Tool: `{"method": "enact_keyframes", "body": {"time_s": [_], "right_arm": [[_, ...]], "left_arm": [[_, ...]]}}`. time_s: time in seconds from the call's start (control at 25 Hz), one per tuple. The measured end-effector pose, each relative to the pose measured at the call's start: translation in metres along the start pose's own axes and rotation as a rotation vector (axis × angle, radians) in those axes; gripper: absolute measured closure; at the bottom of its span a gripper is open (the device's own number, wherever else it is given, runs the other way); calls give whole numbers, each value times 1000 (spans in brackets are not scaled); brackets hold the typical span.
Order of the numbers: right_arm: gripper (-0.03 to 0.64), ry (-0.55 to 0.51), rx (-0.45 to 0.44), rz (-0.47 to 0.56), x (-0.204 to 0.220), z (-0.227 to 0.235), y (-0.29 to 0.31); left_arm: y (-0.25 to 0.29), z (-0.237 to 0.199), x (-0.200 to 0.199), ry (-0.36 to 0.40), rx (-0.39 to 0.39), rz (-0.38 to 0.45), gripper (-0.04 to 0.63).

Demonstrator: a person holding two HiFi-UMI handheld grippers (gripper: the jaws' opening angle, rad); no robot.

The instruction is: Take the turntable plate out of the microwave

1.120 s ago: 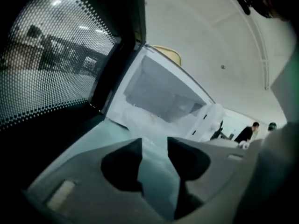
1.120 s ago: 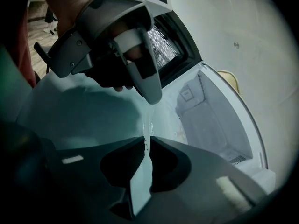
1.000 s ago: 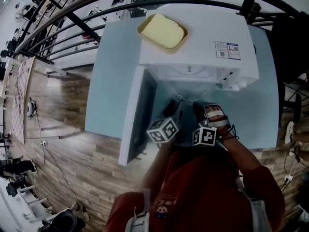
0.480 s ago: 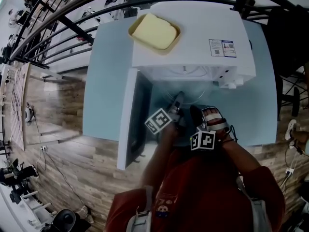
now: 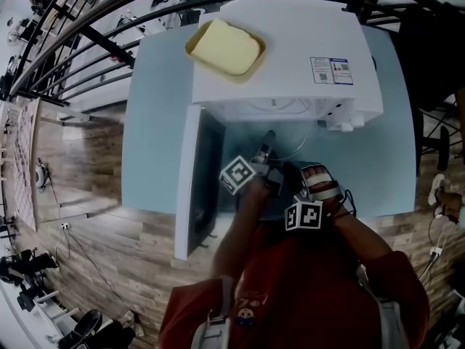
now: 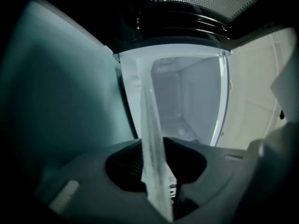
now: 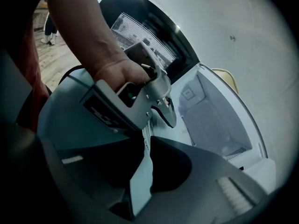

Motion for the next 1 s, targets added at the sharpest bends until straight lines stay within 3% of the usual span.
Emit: {"method": "enact_keyframes", "body": {"time_s": [0.24, 0.68, 0.84, 1.0], "right_arm": [[580, -3, -3, 0, -1, -1, 0], [571, 45, 26, 25, 8, 2, -16], [577, 149, 30, 19, 18, 7, -29], [602, 345, 35, 8, 30, 21, -42]], "left_arm": [[1, -4, -6, -94, -1, 84, 571], [-4, -5, -2, -85, -1, 98, 573], [-9, 4, 5, -85, -5, 101, 574], [-16, 11, 15, -103, 3, 105, 574]]}}
Point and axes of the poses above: the fingertips, and each gripper's own axes: y forward along the fingers, z to its right, x out of its underside, the point moved 3 cm from there along -y, backward along the fingers, and after that the axes turned 11 degrees about x, right-handed, at the moved point
